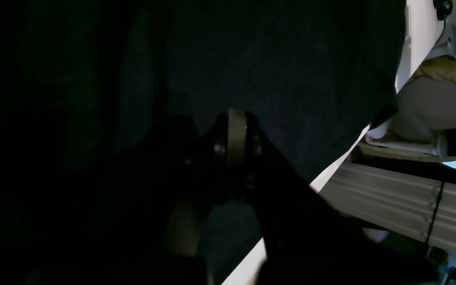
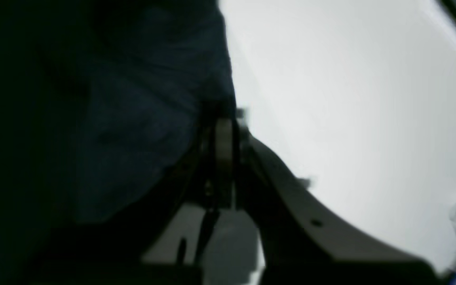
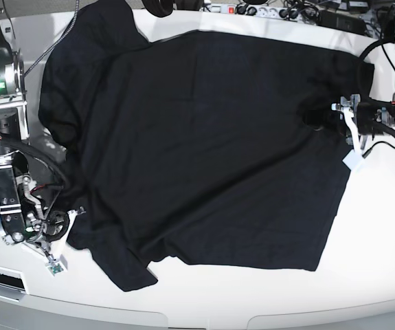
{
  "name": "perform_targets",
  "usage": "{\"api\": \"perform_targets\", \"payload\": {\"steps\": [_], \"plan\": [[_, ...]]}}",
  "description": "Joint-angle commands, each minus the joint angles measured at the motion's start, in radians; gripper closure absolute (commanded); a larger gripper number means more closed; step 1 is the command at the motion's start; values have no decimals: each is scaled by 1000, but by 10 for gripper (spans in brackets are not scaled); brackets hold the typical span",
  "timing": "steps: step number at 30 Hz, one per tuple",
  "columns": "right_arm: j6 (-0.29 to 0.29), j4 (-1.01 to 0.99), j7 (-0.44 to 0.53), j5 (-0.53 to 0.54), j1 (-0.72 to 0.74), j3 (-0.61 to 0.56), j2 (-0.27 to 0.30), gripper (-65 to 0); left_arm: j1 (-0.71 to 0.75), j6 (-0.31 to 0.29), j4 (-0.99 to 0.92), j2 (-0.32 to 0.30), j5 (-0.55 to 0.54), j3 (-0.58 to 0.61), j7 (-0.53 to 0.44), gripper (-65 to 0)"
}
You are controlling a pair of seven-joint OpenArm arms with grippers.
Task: Layout the t-shirt on the table in an organized manner, then fold the t-shirt properly
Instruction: 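Grasp the shirt side edge with the right gripper and pull outward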
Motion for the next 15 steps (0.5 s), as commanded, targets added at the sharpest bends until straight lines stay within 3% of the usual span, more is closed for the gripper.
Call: {"api": "perform_targets", "payload": {"steps": [1,4,9,13,15], "plan": [[-32,19,29,-27,36,5,15,0,-16,-8,13,-22,-19,-10,-10,0],[-93,19,43,-91,36,5,16,0,-16,-8,13,-27,-19,-10,-7,0],[-100,19,44,-135,36,5,29,-20,-17,-8,13,-54,-19,-10,-8,0],[-163,19,46,-135,53,5,48,-278,-16,-8,13,-59,-19,-34,-8,0],[-215,21,-12,-134,85,5,60,-317,-17,-8,13,-59,-20,-61,-8,0]]}}
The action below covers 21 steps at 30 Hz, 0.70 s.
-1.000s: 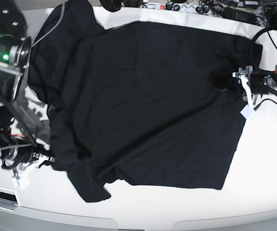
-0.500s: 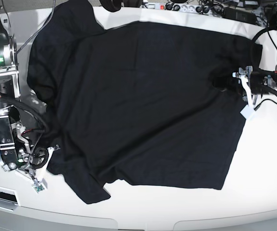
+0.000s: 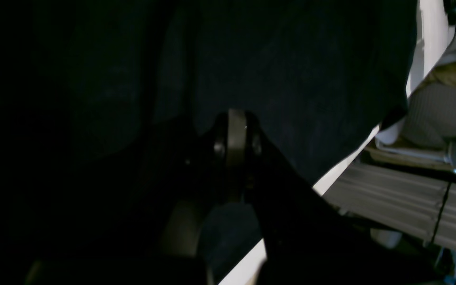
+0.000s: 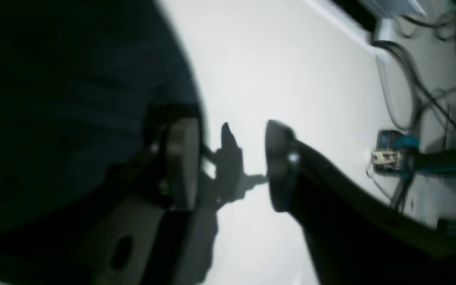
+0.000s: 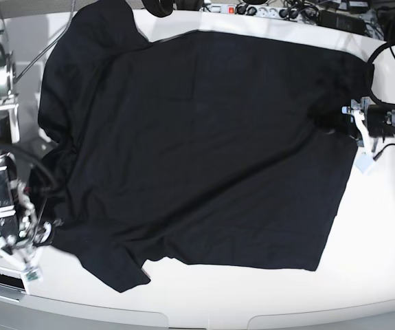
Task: Layout the t-shirt on the table in an organized manner, then fold the t-shirt properly
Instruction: 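Grasp the shirt side edge with the right gripper and pull outward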
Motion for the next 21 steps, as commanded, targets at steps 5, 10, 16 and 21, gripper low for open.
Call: {"api": "perform_targets", "payload": {"steps": [5,10,16,21], "plan": [[27,37,-127,119,149,6,76,-191,-17,-8,13,-25,-24,-124,-12,0],[393,44,-249,537,177,7,130,0,-17,-8,13,-26,-46,-161,-11,0],[621,44,-497,1150,110,32,163,0,-17,-8,13,-25,-47,-161,-11,0],[675,45,-660,1472,-48,196,166,0,-17,-8,13,-25,-47,-161,-12,0]]}}
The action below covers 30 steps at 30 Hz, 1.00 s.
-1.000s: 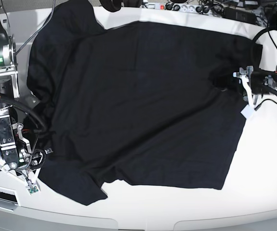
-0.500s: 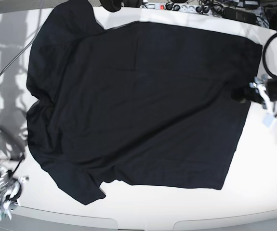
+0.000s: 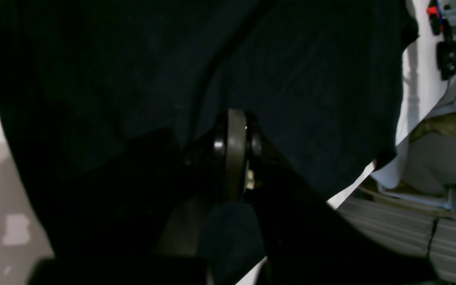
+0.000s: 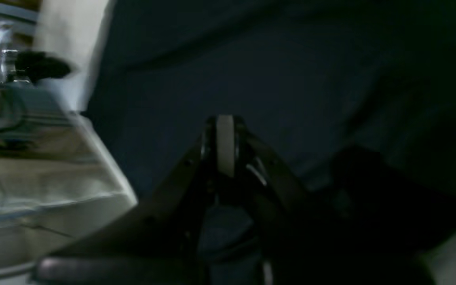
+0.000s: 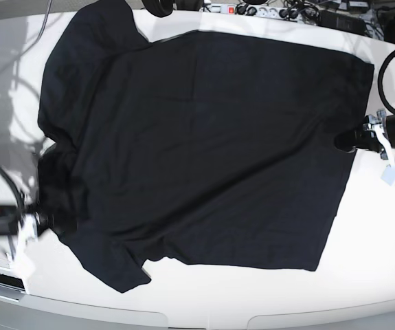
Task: Layout the t-shirt on the table in an organized manner, then fold the t-shirt properly
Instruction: 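Grasp the shirt side edge with the right gripper and pull outward, then move the right gripper to the shirt collar corner and pull it outward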
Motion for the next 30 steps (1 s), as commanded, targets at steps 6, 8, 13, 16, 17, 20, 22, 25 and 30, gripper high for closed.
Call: {"api": "perform_targets", "payload": {"steps": [6,8,13,16,17,20,22,25,30], "plan": [[6,14,-4,86,-179,239,10,0,-16,-7,13,-23,-29,-8,-13,0],[6,14,-4,86,-240,306,10,0,-16,-7,13,-23,-28,-8,-18,0],[6,29,-4,86,-354,434,10,0,-16,-7,13,-23,-28,-8,-19,0],[6,101,8,41,-411,462,11,0,-16,-7,13,-20,-28,-8,-19,0],[6,140,43,-10,-433,463,10,0,-17,-7,13,-17,-28,-8,-19,0],[6,290,182,-223,-516,463,7,0,-16,-7,13,-13,-28,-8,-19,0],[6,393,270,-369,-581,463,-4,0,-16,-7,13,-12,-28,-8,-19,0],[-44,505,331,-504,-669,463,-38,0,-16,-7,13,-12,-28,-8,-19,0],[-83,528,330,-515,-761,464,-119,0,-16,-7,13,-13,-28,-8,-18,0]]}}
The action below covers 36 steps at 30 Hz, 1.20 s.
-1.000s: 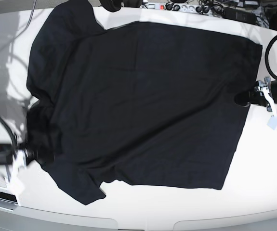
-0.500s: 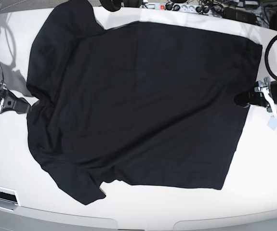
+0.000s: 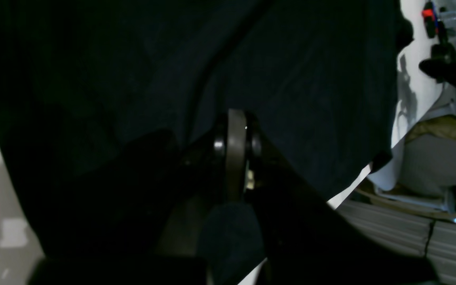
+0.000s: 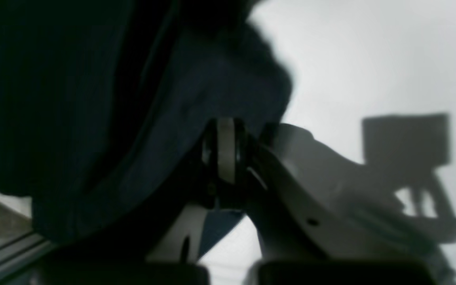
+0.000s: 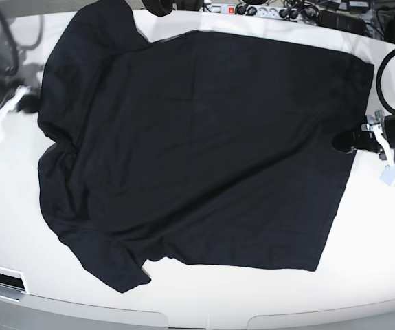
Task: Layout the t-shirt on the table in an organized manner, then fold the t-shirt properly
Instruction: 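Move the right gripper to the shirt collar corner and pull it outward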
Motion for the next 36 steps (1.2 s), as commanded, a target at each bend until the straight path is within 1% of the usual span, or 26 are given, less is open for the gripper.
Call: {"api": "perform_targets", "payload": {"steps": [1,2,3,5,6,7,10,14,17,18,21,24,26,28,29,30,31,33,34,35,36], "plan": [[0,16,14,13,-8,7,3,0,-17,-7,13,-20,-23,-8,-15,0],[0,16,14,13,-20,7,-14,-27,-17,-7,13,-20,-23,-8,-15,0],[-3,16,14,13,-28,7,-29,-105,-17,-7,13,-20,-25,-8,-15,0],[-34,16,15,13,-39,8,-50,-285,-16,-7,13,-20,-27,-8,-15,0],[-43,16,16,13,-39,12,-59,-342,-17,-7,13,-20,-27,-8,-15,0],[-45,16,16,12,-39,22,-68,-363,-16,-7,13,-20,-27,-8,-15,0],[-53,16,19,8,-39,66,-95,-362,-16,-7,13,-20,-27,-8,-15,0],[-92,15,45,-64,-39,156,-133,-362,-17,-7,13,-20,-27,-8,-15,0],[-93,14,45,-64,-39,211,-150,-362,-16,-7,13,-19,-30,-8,-15,0],[-96,10,45,-65,-39,218,-149,-362,-16,-7,13,-20,-30,-8,-15,0],[-129,-31,59,-63,-38,218,-149,-363,-16,-7,13,-20,-30,-8,-15,0],[-133,-138,119,-41,-36,219,-148,-365,-16,-7,13,-20,-30,-8,-15,0],[-88,-221,122,27,-29,219,-146,-365,-17,-7,13,-20,-30,-8,-15,0],[-15,-287,115,96,-21,219,-146,-365,-16,-7,13,-20,-30,-8,-14,0],[21,-314,97,136,-16,219,-146,-365,-16,-7,13,-20,-30,-8,-15,0],[61,-333,65,190,-14,219,-146,-364,-16,-7,13,-20,-30,-8,-14,0],[89,-342,24,243,-14,218,-147,-364,-16,-7,13,-20,-29,-8,-14,0],[89,-344,-57,326,-14,216,-149,-364,-16,-7,13,-20,-29,-8,-14,0],[89,-344,-75,341,-13,216,-149,-358,-16,-7,13,-20,-30,-8,-15,0],[89,-343,-73,339,-10,216,-148,-340,-16,-7,13,-20,-30,-8,-15,0],[89,-343,-69,329,-7,216,-147,-299,-16,-7,13,-20,-30,-8,-15,0]]}}
